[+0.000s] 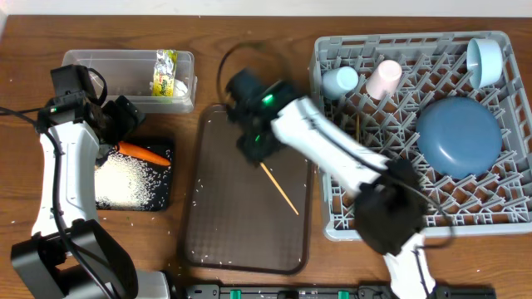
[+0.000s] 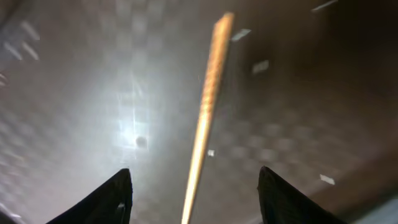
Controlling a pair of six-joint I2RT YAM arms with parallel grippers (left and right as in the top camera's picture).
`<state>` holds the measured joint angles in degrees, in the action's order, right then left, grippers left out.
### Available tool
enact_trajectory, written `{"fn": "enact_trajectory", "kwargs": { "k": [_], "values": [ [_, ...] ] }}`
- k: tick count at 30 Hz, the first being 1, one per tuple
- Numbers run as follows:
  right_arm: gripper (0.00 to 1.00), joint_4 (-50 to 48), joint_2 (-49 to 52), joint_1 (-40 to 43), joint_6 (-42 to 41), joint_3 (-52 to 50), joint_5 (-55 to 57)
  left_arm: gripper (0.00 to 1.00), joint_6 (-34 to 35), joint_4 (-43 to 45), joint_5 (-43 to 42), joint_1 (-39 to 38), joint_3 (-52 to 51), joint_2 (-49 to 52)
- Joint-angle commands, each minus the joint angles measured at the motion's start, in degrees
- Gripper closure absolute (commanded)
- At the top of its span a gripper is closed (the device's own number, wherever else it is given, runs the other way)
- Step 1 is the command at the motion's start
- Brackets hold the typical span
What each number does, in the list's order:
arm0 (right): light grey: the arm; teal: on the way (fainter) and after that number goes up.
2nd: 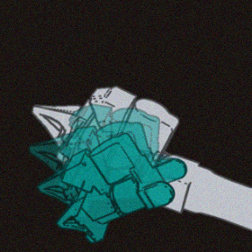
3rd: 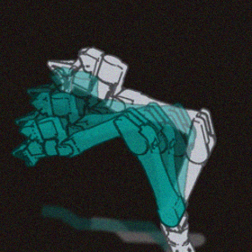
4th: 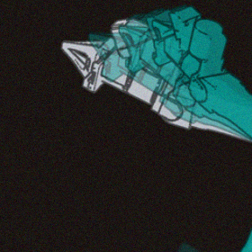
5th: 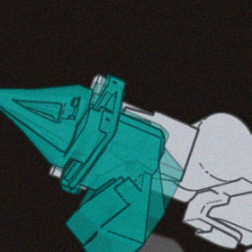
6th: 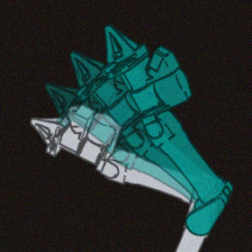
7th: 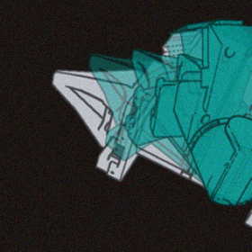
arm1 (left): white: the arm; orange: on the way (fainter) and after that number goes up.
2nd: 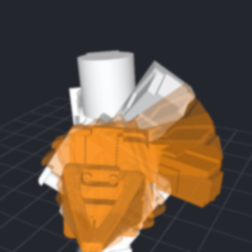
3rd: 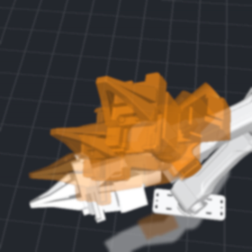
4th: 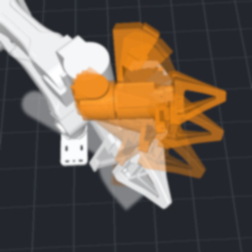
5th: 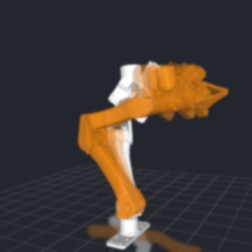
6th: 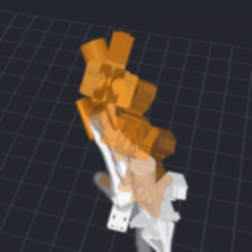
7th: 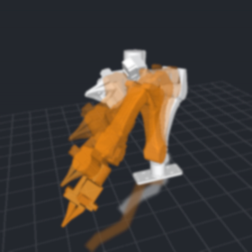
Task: Sort waste into correct bins and load items into the dishwasher rack
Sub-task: 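Lift the second chopstick and carry it to the rack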
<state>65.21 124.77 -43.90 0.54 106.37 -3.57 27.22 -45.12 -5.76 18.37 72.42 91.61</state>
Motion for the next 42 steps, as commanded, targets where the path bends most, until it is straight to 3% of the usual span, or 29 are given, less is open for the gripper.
{"fn": "enact_trajectory", "kwargs": {
  "k": [1,12,14,15,16,17,29,34,42],
  "values": [
    [0.41,0.3,3.6,-0.7,5.0,-0.5,3.0,0.02,0.5,-0.2,0.7,0.2,-0.2,-0.3],
    [0.53,1.6,10.6,-0.9,5.3,-0.5,2.7,0.02,0.5,-0.2,0.7,0.2,-0.2,-0.3],
    [0.61,1.5,10.6,-0.7,5.3,-0.5,2.6,0.02,0.5,-0.2,0.7,0.2,-0.2,-0.3],
    [0.73,1.4,10.6,-0.7,5.1,-0.5,2.7,0.02,0.5,-0.2,0.7,0.2,-0.2,-0.3],
    [0.94,1.4,10.6,-0.7,4.8,-0.5,2.7,0.02,0.5,-0.2,0.7,0.2,-0.2,-0.3],
    [0.99,1.4,10.6,-0.7,4.2,-0.5,2.7,0.02,0.5,-0.2,0.7,0.2,-0.2,-0.3],
    [0.99,4.0,7.9,1.2,3.1,2.7,2.7,0.02,0.5,-0.2,0.7,0.2,-0.2,-0.3],
    [0.99,7.5,-0.3,5.1,0.9,8.4,2.5,0.02,0.5,-0.2,0.7,0.2,-0.2,-0.3],
    [0.99,13.6,-15.4,16.4,-9.4,10.3,2.8,0.02,0.5,-0.2,0.7,0.2,-0.2,-0.3]
  ]
}}
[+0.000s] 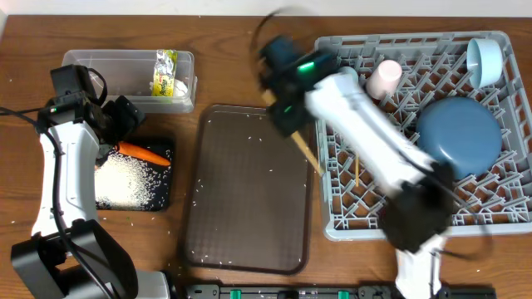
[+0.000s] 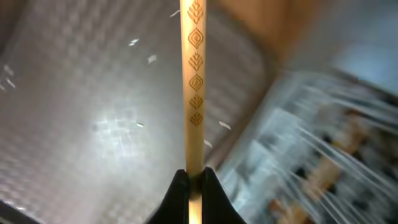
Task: Sort waste into correct bins and load items into the dishwasher rack
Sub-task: 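Lift the second chopstick and carry it to the rack, then insert the chopstick beside the first one and release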
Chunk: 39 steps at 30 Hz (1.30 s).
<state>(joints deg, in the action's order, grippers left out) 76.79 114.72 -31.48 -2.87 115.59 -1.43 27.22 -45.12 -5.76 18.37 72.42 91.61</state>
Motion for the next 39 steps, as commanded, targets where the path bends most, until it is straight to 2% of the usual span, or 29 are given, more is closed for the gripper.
{"fn": "enact_trajectory", "kwargs": {
  "k": [1,7,14,15,17,19,21,26,33,34,36,39],
  "values": [
    [0.99,3.2,-6.6,5.6,-7.0,1.1,0.8,0.02,0.5,-0.2,0.7,0.2,-0.2,-0.3],
    [0.99,9.6,-9.0,15.1,-10.4,-0.5,1.6,0.02,0.5,-0.2,0.7,0.2,-0.2,-0.3],
    [0.99,2.6,-9.0,18.8,-11.3,-12.8,-0.5,0.02,0.5,-0.2,0.7,0.2,-0.2,-0.3],
    [0.96,1.9,-9.0,18.8,-11.3,-14.1,-1.0,0.02,0.5,-0.2,0.7,0.2,-0.2,-0.3],
    [0.71,1.3,-9.0,18.8,-11.3,-16.1,-1.2,0.02,0.5,-0.2,0.7,0.2,-0.2,-0.3],
    [0.53,1.8,-9.0,18.8,-11.3,-16.8,-0.9,0.02,0.5,-0.2,0.7,0.2,-0.2,-0.3],
    [0.48,2.1,-9.0,18.8,-11.2,-16.7,-0.9,0.02,0.5,-0.2,0.7,0.2,-0.2,-0.3],
    [0.46,4.3,-9.2,18.8,-10.1,-13.4,-1.0,0.02,0.5,-0.2,0.7,0.2,-0.2,-0.3],
    [0.50,10.3,-12.3,15.9,-7.8,-2.3,-2.4,0.02,0.5,-0.2,0.7,0.2,-0.2,-0.3],
    [0.47,10.9,-13.3,15.3,-7.8,-0.6,-2.4,0.02,0.5,-0.2,0.7,0.2,-0.2,-0.3],
    [0.01,10.5,-15.6,14.0,-7.8,2.3,-2.2,0.02,0.5,-0.2,0.7,0.2,-0.2,-0.3],
    [0.01,8.3,-18.8,12.9,-7.8,3.3,-1.8,0.02,0.5,-0.2,0.7,0.2,-0.2,-0.3]
  ]
}}
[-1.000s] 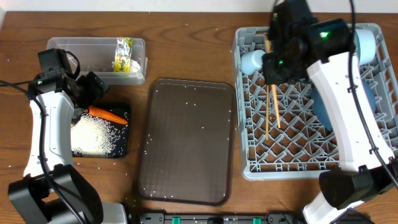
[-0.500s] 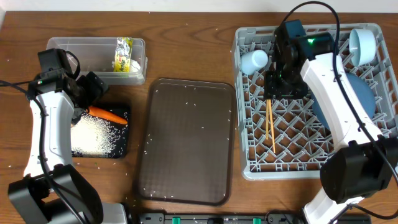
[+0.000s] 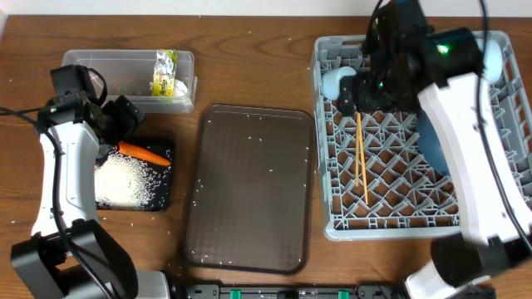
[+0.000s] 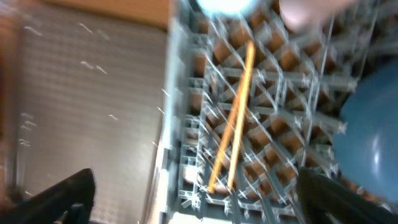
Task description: Sort waste into correct bins and load items into the dishwasher rack
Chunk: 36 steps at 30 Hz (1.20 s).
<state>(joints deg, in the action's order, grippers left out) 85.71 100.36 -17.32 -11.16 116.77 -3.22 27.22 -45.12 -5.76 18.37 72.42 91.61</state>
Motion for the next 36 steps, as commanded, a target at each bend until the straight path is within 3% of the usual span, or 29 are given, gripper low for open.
{"fn": "enact_trajectory", "kwargs": {
  "k": [1,9,18,21,26,32,36],
  "values": [
    [0.01,-0.6,-5.4,-1.5,0.5,2.1,0.0,0.02,0.5,-0.2,0.7,0.2,-0.2,-0.3],
    [0.01,10.4,-14.4,2.1,-2.0,2.0,9.2,0.02,0.5,-0.2,0.7,0.2,-0.2,-0.3],
    [0.01,7.6,-27.6,6.7,-1.6,-0.8,15.5,0.02,0.5,-0.2,0.7,0.2,-0.2,-0.3],
    [0.01,-0.7,-34.4,9.9,1.2,-9.6,14.6,0.02,0.5,-0.2,0.7,0.2,-0.2,-0.3],
    [0.01,-23.1,-49.3,16.1,8.7,-35.8,7.2,0.02,0.5,-0.2,0.7,0.2,-0.2,-0.3],
    [0.01,-48.9,-67.0,21.0,9.1,-67.2,4.6,0.02,0.5,-0.2,0.7,0.2,-0.2,-0.3],
    [0.01,-60.4,-76.9,22.3,8.4,-82.5,2.7,0.02,0.5,-0.2,0.7,0.2,-0.2,-0.3]
  ]
}}
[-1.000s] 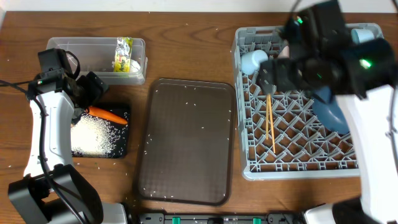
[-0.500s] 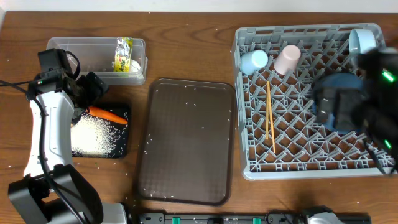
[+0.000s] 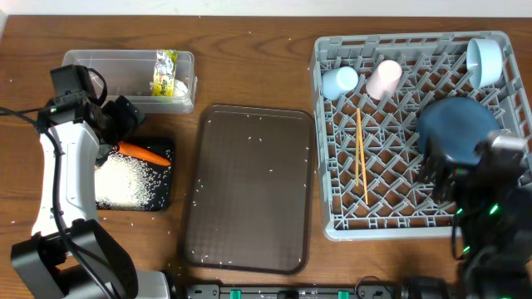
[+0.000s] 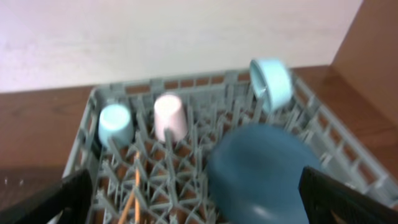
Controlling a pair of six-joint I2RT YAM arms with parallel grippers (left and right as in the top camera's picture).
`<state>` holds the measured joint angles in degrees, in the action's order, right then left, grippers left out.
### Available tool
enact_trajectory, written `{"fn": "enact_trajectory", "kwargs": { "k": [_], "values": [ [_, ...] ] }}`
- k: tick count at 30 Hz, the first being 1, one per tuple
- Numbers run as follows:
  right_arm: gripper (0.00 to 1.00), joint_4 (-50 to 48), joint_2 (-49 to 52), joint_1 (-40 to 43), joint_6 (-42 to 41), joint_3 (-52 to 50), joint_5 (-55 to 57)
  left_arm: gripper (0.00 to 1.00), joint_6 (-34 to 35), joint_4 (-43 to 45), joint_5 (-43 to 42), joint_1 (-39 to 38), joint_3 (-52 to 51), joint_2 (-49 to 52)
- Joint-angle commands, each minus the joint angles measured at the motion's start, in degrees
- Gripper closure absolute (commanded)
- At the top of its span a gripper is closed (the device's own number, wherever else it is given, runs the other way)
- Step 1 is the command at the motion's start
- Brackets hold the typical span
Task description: Sort waste into correct bins and load items into the dishwasher rack
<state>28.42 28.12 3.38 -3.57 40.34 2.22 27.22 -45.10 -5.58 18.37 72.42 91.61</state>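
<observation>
Two wooden chopsticks (image 3: pixel 360 158) lie side by side in the grey dishwasher rack (image 3: pixel 332 218), and they also show in the right wrist view (image 4: pixel 134 190). My right gripper (image 4: pixel 200 211) is open and empty. It is low at the rack's front right, facing the dark blue bowl (image 4: pixel 267 171). The rack also holds a light blue cup (image 4: pixel 115 123), a pink cup (image 4: pixel 170 115) and a light blue bowl (image 4: pixel 272 81). My left gripper (image 3: pixel 122 116) hovers just above the carrot (image 3: pixel 143 154); its jaws are too dark to read.
A brown tray (image 3: pixel 249 191) with scattered rice grains lies mid-table. The black tray (image 3: pixel 158 199) on the left holds rice and the carrot. A clear bin (image 3: pixel 91 60) behind it holds a wrapper (image 3: pixel 166 73). The right arm (image 3: pixel 486 208) covers the rack's front right corner.
My right arm has moved from above the rack's back middle to its front right corner, still open. The chopsticks lie where they were. The left arm has not moved.
My right gripper was open over a chopstick on the brown tray. Then it was shut on that chopstick at the rack's left edge. Later it was open above the rack with two chopsticks lying inside. Now it is at the rack's front right.
</observation>
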Motion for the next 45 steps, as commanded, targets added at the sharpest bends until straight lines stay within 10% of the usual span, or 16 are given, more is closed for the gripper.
{"fn": "enact_trajectory", "kwargs": {
  "k": [1,23,45],
  "values": [
    [0.01,-6.1,-7.4,2.1,0.9,-10.1,-3.7,0.02,0.5,-0.2,0.5,0.2,-0.2,-0.3],
    [0.01,-24.6,-27.8,3.0,0.7,-40.1,-4.6,0.02,0.5,-0.2,0.5,0.2,-0.2,-0.3],
    [0.01,-24.4,-27.7,3.0,0.7,-40.0,-4.6,0.02,0.5,-0.2,0.5,0.2,-0.2,-0.3]
  ]
}}
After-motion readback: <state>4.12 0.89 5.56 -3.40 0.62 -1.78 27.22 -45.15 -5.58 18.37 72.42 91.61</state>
